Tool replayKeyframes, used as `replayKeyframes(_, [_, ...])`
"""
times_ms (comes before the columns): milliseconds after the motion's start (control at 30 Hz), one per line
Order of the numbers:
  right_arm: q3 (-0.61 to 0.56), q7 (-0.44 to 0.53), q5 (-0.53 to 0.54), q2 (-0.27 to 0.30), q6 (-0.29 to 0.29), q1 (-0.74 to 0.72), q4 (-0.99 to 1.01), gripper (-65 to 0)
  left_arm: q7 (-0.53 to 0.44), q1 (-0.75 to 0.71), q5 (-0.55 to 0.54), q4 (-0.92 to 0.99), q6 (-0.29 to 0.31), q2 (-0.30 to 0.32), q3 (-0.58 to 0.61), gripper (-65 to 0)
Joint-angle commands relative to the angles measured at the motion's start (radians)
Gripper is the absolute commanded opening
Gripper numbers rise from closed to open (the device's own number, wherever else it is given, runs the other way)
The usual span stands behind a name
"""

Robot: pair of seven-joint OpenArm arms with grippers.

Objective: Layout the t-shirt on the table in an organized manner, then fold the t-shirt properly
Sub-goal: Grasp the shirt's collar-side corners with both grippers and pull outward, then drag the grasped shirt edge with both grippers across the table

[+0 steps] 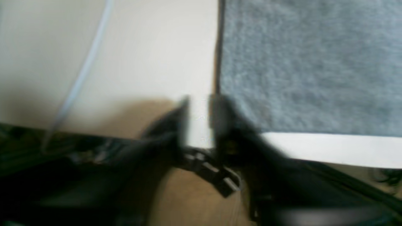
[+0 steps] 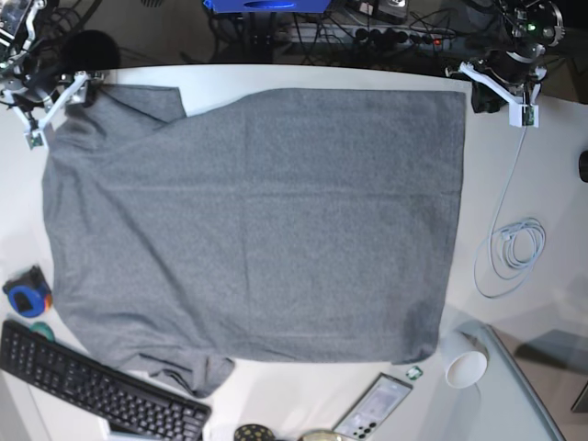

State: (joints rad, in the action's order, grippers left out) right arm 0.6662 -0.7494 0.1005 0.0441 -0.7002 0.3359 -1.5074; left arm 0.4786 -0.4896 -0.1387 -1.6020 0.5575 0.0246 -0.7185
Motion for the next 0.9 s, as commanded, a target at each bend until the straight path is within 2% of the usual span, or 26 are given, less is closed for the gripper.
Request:
replayKeyframes(0, [0.003,0.012,0.008,0.01,0.002,-0.001,-0.012,-29.3,-0.019,-0.013,-0.026,-0.014,-0.001,0.01,-0.005,-41.5])
replayKeyframes(67, [0.003,0.012,0.008,0.01,0.002,-0.001,-0.012,-29.3,-0.019,-0.027,-0.057,-0.002,0.0,0.01,-0.005,-28.8])
replayKeyframes(133, [0.003,0.011,0.008,0.01,0.002,-0.001,-0.012,-29.3,-0.019,-0.027,-0.078,0.025,0.0,0.01,-0.003,-22.9])
replayKeyframes(400, [0.002,0.009,0.008,0.01,0.002,0.001,-0.012,-29.4,-0.019,0.004,-0.121,0.139,0.0,0.01,0.0,-22.4])
replayKeyframes(733, [0.002,0.009,0.008,0.01,0.002,0.002,-0.012,-29.4,-0.019,0.062,-0.124,0.173,0.0,0.007,0.004,-22.4])
replayKeyframes(867, [0.0,0.009,0.006,0.01,0.002,0.002,-0.012,-29.4,-0.019,0.073,-0.123,0.21,0.0,0.01,0.069,-22.4])
